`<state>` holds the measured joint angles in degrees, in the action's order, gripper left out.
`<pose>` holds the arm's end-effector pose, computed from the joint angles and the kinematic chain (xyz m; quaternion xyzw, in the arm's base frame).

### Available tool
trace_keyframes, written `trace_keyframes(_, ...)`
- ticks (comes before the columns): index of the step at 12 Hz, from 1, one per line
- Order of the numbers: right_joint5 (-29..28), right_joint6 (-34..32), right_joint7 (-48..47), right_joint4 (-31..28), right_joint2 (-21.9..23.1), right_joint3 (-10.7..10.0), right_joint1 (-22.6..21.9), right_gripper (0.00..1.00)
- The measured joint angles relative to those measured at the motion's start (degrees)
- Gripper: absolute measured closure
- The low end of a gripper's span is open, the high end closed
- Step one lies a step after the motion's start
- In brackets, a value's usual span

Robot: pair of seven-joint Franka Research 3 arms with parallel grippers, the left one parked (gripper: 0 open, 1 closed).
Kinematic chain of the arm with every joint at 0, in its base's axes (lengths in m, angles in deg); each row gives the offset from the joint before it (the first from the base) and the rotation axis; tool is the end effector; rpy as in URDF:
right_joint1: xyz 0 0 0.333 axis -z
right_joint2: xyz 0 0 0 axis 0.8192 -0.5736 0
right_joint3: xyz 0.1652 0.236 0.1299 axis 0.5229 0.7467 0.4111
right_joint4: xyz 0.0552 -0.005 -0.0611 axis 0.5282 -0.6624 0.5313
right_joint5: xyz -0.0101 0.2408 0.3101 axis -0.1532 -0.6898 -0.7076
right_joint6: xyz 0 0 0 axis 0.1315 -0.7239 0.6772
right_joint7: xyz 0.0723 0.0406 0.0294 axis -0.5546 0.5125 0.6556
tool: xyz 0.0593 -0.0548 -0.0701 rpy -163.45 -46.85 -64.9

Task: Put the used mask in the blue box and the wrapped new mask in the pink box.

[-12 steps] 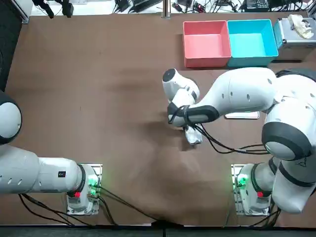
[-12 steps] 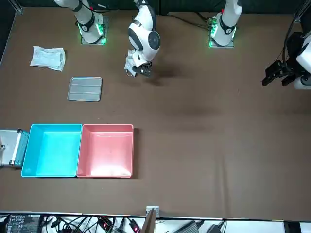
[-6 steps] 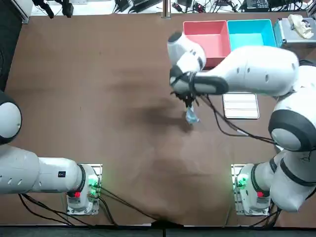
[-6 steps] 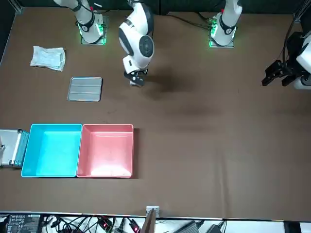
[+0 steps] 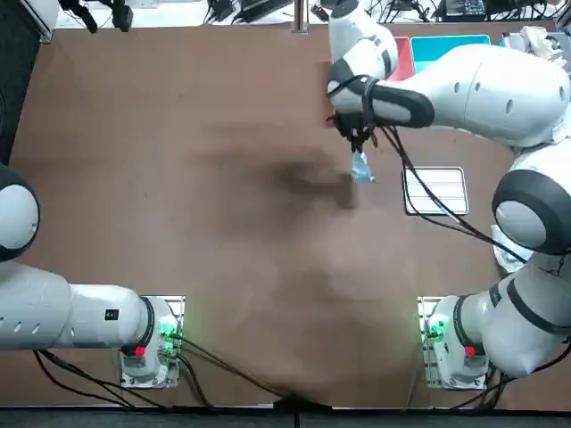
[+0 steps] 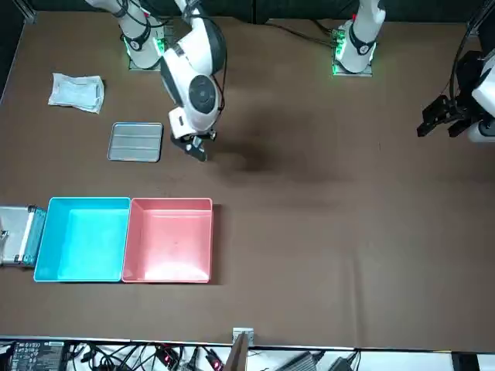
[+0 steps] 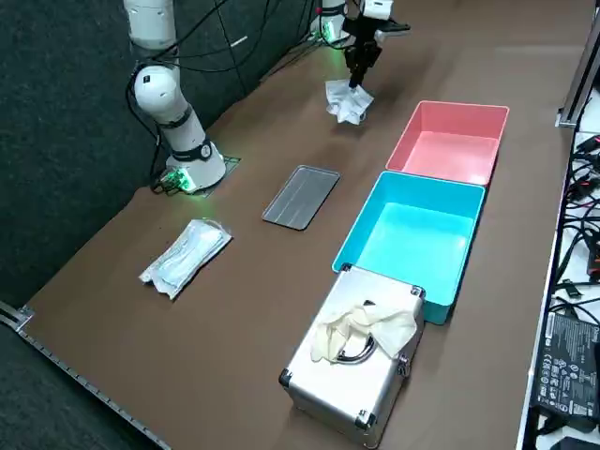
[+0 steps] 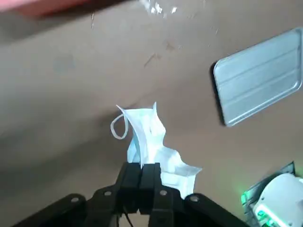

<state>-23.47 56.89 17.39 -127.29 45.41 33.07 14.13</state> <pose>0.4760 0.3760 0.3497 0.9653 -0.1929 -0.0996 0.1451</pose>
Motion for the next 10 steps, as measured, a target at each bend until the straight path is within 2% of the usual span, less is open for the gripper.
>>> trace_keyframes(5, 1.05, -4.79, 7.63, 7.96, 0.05, -0.14, 7.11, 0.99)
trace_keyframes(10, 4.67, -5.69, 17.07, 13.22, 0.06, -0.24, 14.09, 0.99)
